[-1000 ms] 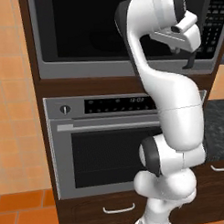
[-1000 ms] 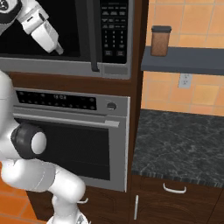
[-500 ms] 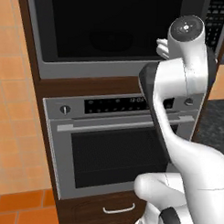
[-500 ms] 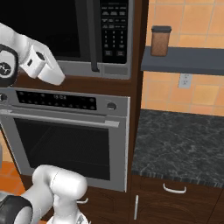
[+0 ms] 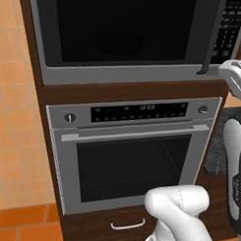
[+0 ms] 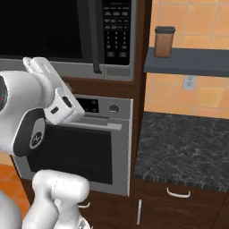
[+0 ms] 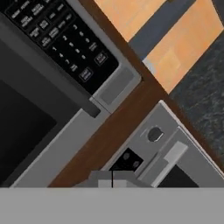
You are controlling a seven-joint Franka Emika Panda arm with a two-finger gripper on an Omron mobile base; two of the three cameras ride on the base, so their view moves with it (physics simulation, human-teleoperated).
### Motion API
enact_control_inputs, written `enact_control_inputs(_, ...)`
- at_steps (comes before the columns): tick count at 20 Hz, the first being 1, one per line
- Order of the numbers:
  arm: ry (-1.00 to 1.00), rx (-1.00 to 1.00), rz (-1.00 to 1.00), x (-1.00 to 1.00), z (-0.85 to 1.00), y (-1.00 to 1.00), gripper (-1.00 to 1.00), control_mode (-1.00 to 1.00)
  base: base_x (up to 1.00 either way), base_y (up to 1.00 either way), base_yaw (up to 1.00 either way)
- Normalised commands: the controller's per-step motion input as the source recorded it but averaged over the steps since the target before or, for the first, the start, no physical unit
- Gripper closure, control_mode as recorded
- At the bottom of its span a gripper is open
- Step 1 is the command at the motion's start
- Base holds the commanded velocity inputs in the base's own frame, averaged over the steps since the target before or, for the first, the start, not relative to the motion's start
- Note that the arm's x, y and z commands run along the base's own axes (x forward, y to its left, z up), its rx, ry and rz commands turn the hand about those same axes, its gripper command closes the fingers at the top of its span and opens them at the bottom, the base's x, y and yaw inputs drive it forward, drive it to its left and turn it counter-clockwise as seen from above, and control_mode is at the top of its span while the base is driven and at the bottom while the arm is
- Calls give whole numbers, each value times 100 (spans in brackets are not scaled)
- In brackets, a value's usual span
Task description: Open the microwave, place the bowl with waffle inside the microwave, then close the microwave door and turn it on.
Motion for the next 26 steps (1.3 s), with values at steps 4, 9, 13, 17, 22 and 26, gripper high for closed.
enact_control_inputs(4,-8,49,31,-88,27,-64,100,-100,0,0,0)
enact_control_inputs(9,-39,39,9,-24,0,-21,100,-100,0,0,0)
enact_control_inputs(13,-17,33,0,15,0,-2,100,-100,0,0,0)
enact_control_inputs(17,-8,24,0,38,1,0,100,-100,0,0,0)
enact_control_inputs(22,2,8,0,43,2,-1,100,-100,0,0,0)
enact_control_inputs(26,18,-3,0,43,0,-7,100,-100,0,0,0)
